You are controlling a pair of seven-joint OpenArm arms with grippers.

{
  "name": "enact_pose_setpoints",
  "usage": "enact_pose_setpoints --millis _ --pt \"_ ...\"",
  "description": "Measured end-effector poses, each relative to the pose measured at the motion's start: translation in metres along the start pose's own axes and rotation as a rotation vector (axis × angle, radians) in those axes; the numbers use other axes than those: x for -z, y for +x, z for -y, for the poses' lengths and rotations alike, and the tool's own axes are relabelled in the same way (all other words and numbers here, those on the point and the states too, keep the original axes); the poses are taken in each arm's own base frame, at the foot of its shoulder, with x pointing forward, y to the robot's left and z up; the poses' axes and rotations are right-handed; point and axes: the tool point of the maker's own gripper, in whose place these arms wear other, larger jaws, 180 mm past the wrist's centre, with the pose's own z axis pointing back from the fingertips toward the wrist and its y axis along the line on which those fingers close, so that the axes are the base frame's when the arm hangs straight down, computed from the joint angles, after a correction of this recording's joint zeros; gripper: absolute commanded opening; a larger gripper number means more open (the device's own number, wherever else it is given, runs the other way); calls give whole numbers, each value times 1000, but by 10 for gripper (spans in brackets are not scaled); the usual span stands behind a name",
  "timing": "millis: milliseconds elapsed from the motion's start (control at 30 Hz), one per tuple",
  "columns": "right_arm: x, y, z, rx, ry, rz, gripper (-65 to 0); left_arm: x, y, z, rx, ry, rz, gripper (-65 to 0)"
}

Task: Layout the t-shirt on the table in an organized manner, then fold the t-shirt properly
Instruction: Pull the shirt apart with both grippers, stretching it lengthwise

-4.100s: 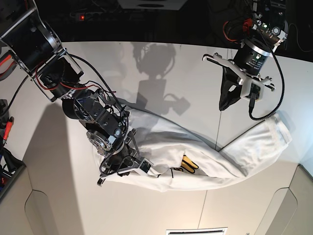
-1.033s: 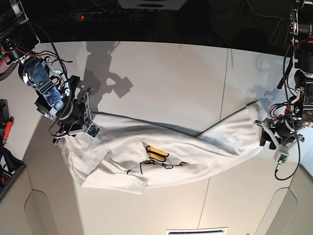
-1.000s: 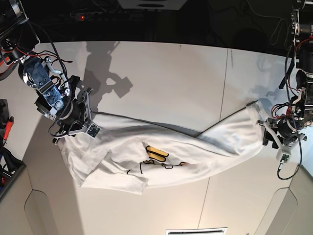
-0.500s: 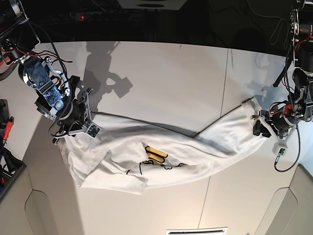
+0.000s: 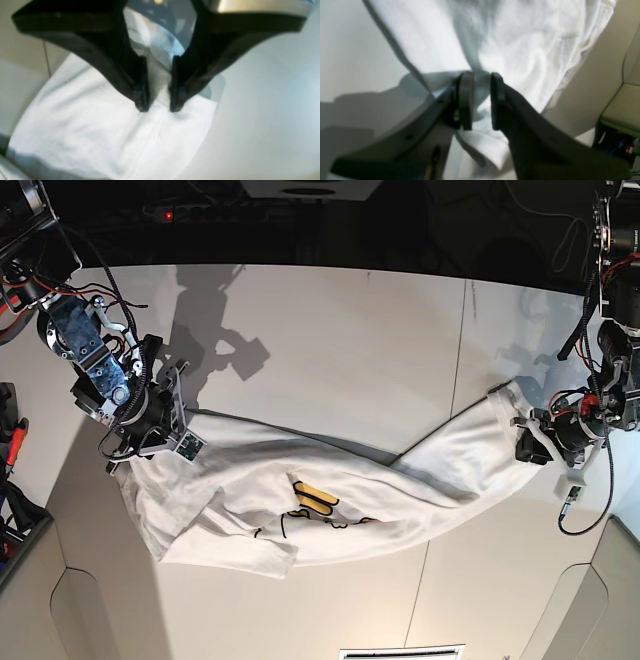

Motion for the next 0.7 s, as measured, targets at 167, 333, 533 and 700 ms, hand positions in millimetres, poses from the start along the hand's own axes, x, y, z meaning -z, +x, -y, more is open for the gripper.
enact_pose_setpoints --millis 167,333,533,700 --pt "0 0 0 0 0 0 -515 0 -1 1 17 0 -15 -364" --pt "0 0 0 0 0 0 -515 0 -4 1 18 0 -36 -364" --pt "0 0 1 2 -4 0 -515 -1 -5 5 27 -24 -45 -388" --pt "0 0 2 6 -9 0 -515 -2 4 20 44 -98 -16 -624"
